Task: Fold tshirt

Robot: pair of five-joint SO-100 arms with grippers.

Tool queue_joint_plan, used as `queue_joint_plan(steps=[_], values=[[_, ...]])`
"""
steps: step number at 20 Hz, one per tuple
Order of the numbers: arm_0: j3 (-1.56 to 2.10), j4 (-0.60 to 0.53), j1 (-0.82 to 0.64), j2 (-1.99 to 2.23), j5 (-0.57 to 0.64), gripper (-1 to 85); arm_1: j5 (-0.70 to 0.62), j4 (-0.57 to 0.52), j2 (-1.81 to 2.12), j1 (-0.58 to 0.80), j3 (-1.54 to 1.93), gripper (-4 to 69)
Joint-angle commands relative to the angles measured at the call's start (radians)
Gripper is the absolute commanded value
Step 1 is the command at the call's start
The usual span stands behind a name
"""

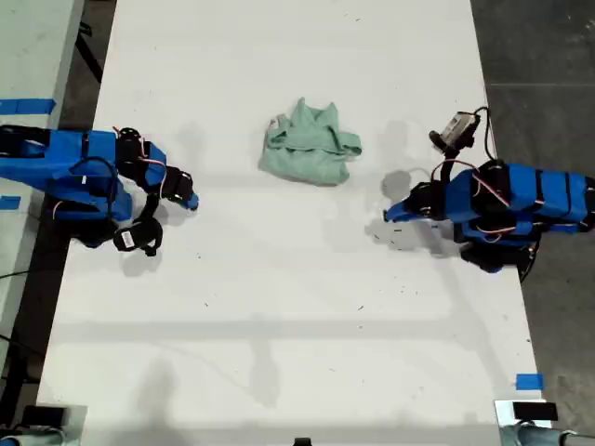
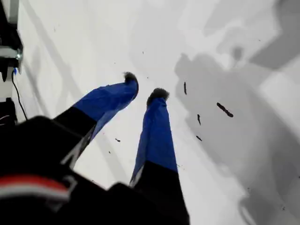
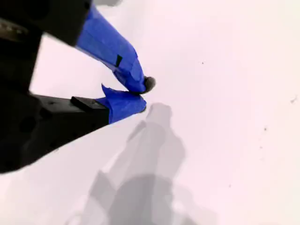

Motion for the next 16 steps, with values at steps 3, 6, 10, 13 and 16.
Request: queue_joint_plan(steps=[3,6,10,13,16], values=[[0.233,-0.015,0.023,0.304,-0.071,0.1,0.084,0.087,0.235,-0.032,0.141,-0.1],[0.387,0.141,0.017,0.612,-0.140,0.1,0.196,0.086,0.235,0.035,0.143,3.3],[0.387,0.425,-0.011,0.916,-0.106,2.6,0.172,0.054,0.261,0.092,0.155,4.9],[0.385,0.434,0.092,0.917,-0.092,6.3,-0.414,0.055,0.261,0.153,0.155,5.0],[0.385,0.434,0.170,0.917,-0.091,6.3,-0.445,0.067,0.262,0.153,0.152,4.0]])
